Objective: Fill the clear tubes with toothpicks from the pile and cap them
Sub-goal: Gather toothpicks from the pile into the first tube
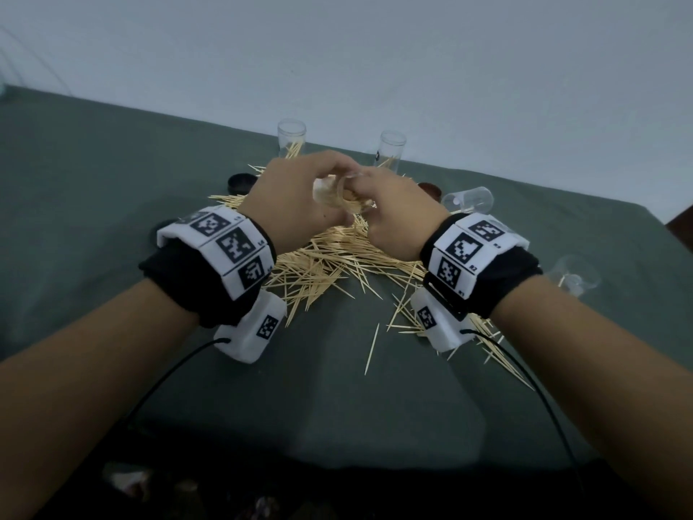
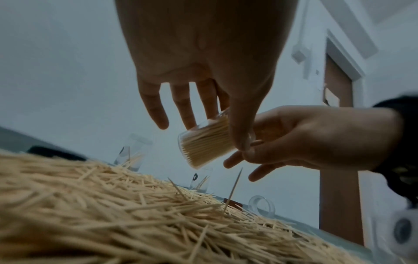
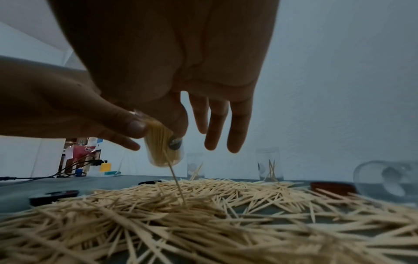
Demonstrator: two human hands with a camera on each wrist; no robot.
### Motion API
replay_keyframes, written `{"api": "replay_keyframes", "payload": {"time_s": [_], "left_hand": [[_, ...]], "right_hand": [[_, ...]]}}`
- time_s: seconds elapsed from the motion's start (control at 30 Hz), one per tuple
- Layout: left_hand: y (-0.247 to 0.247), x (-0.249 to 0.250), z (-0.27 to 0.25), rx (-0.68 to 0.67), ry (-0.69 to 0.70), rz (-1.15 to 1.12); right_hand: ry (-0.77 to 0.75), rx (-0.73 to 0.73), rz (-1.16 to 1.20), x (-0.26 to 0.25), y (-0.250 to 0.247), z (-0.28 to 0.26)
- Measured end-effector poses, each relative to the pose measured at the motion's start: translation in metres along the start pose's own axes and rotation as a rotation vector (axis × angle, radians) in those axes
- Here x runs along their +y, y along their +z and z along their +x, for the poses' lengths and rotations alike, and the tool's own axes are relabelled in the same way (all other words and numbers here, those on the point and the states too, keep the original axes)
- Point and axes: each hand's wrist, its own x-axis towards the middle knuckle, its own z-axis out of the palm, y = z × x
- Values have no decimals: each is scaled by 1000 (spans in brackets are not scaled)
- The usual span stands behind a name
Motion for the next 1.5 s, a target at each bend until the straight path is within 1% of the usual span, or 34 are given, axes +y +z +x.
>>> {"api": "replay_keyframes", "payload": {"time_s": [0.1,0.2,0.3,0.4,0.5,0.6,0.67,0.73,0.83,0.9,0.97,1.0,1.1,1.23,1.3,1.37,1.43,1.5], "left_hand": [[4,4,-1,-14,36,51],[4,2,0,-11,44,26],[2,0,1,-13,37,9],[4,-2,2,-17,4,-17],[3,-9,3,-8,-55,-47],[-4,-14,7,-8,-116,-34],[-8,-16,8,-10,-138,-21],[-9,-18,7,-22,-147,-16],[-7,-16,5,-45,-138,4],[-5,-14,5,-58,-128,4],[-4,-13,4,-73,-125,0],[-4,-13,4,-78,-127,-1],[-5,-13,3,-84,-133,-3],[-4,-13,2,-94,-141,-5],[-4,-12,2,-96,-145,-6],[-4,-12,2,-96,-149,-3],[-5,-12,2,-97,-149,-4],[-5,-12,2,-102,-147,-6]], "right_hand": [[66,-38,39,-3,-3,-3],[56,-27,96,-3,-5,-4],[60,-41,44,-1,-4,-2],[28,-19,63,0,-5,-2],[5,44,119,4,-10,-5],[43,119,216,10,-20,-9],[87,108,252,18,-27,-12],[146,22,214,25,-32,-18],[294,-202,-97,36,-36,-31],[416,-360,-240,44,-35,-39],[501,-468,-256,51,-30,-44],[515,-493,-247,53,-27,-44],[469,-471,-244,51,-20,-41],[337,-341,-159,44,-10,-32],[295,-275,-110,43,-5,-28],[264,-245,-92,43,-3,-25],[245,-285,-142,44,-5,-24],[261,-368,-193,45,-7,-25]]}}
